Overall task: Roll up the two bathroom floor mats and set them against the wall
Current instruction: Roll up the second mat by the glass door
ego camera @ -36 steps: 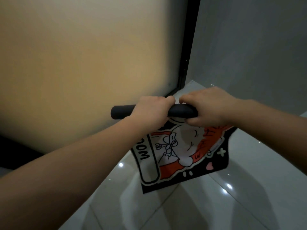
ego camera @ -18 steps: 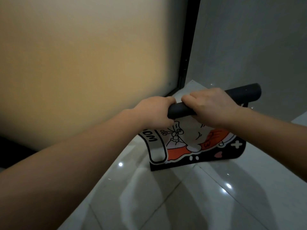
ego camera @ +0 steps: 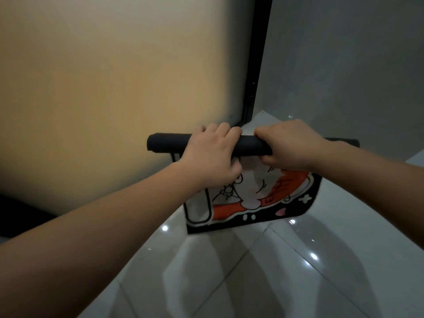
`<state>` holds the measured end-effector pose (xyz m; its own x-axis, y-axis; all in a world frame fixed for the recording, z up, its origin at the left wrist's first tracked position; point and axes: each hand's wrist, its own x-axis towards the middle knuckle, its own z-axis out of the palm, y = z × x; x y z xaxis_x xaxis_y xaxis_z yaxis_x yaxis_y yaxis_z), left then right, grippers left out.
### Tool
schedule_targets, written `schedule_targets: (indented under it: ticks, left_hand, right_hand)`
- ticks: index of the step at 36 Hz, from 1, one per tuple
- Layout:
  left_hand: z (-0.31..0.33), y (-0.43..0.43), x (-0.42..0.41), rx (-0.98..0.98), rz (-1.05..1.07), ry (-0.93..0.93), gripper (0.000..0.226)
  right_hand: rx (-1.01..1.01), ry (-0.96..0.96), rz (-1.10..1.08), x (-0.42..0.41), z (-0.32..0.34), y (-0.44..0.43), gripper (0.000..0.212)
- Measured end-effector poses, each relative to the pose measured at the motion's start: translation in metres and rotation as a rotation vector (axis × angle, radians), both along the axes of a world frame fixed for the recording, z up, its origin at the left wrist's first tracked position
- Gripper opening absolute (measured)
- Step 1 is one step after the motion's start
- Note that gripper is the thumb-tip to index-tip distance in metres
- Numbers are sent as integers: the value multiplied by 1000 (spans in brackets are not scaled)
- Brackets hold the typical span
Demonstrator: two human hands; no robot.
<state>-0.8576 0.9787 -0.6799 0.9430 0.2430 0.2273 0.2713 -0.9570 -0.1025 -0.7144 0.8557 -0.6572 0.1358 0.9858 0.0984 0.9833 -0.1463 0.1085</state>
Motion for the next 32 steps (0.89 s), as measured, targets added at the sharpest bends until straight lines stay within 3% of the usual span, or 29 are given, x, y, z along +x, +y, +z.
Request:
schedule_targets:
  ticks: [3,8,13,17,19,22,27,30,32]
  left_hand:
    - [7,8,1,-165,7,101,51]
    - [14,12,3,-524,37,273,49]
    - [6,7,0,-265,0,168,29]
    - [-2,1,-2,-52,-18,9,32]
    - [-4,1,-1,11,-37,-29,32]
    - [-5,1,1,-6,-18,1,39]
    - [9,6,6,-316,55,256,44]
    - [14,7,6,-528,76,316,43]
    - [13,6,6,-507,58,316,33]
  right_hand:
    - [140,-160,125,2,-8,-8,25]
    - [203,-155,144,1,-16,-9,24]
    - [7,-46,37,-4,-11,-3,33]
    - [-181,292,-65,-4,0,2,28]
    - [-214,374,-98,-4,1,3,22]
    - [-134,213,-75,-5,-3,3,20]
    - [150,-152,156,0,-21,-6,24]
    - [232,-186,203,0,-23,-8,27]
    - [235,-186,186,-1,-24,-9,29]
